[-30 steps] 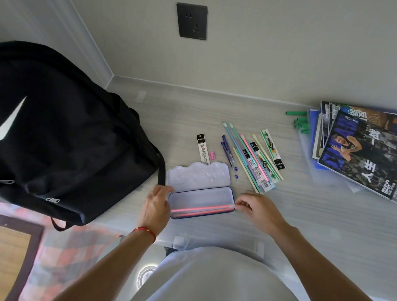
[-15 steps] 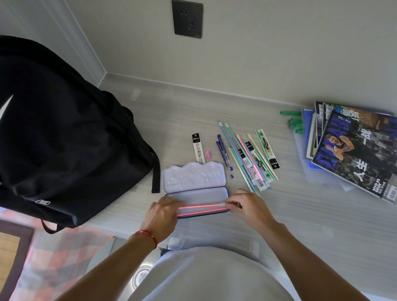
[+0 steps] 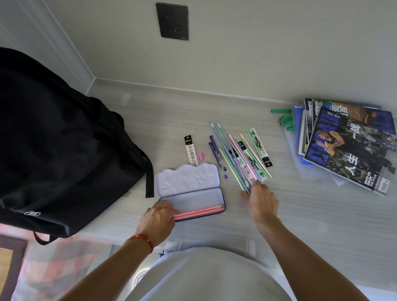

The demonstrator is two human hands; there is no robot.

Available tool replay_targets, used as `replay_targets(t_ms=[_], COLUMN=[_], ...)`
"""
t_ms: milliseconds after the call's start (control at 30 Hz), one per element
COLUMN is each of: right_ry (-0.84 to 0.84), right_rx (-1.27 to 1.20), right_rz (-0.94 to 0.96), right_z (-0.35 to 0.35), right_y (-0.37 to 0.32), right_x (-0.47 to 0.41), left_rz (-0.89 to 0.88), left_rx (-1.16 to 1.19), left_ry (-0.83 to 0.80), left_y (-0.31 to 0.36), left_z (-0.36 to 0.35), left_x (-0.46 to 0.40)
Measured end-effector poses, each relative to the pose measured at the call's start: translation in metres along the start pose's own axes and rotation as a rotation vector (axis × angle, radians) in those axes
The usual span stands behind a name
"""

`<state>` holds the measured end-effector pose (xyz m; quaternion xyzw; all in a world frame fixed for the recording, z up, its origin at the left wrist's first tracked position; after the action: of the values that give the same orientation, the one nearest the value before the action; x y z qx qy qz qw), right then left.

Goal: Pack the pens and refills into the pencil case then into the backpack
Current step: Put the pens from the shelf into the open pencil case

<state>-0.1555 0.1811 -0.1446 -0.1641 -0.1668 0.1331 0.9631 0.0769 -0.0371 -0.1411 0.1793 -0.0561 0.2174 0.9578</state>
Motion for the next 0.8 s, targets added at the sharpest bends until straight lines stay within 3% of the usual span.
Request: replay_targets(t_ms=[467,667,800], right_ry=[-0.182,-0.219,-0.299], right_rx=[-0.185,-0.413,-0.559], right_rz=[0.1,0.065,0.038], right_z=[-0.011,-0.009,-0.015], right_y=[0.018,0.027,0.026], right_x=[0.015,0.028,0.036], left_rz=[0.05,0.028,-0.03], left_rx=[0.053,-0.022,0.073], left_ry=[0.0,0.215,0.237], left_y=[-0.002,0.006,0.024], left_z=[0.004,0.03,0.035], left_x=[0.0,0.0,-0.007])
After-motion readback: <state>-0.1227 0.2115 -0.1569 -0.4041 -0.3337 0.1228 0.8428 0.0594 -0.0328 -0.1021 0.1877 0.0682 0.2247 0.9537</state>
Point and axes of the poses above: each hand's wrist, its own x-axis away from the middle knuckle, its own z-axis out of the back of the hand, y = z × x, the point moved 8 cm from there along -x, towards the middle knuckle, and after that the axes turned 10 degrees about -x, right-handed, at the moved point
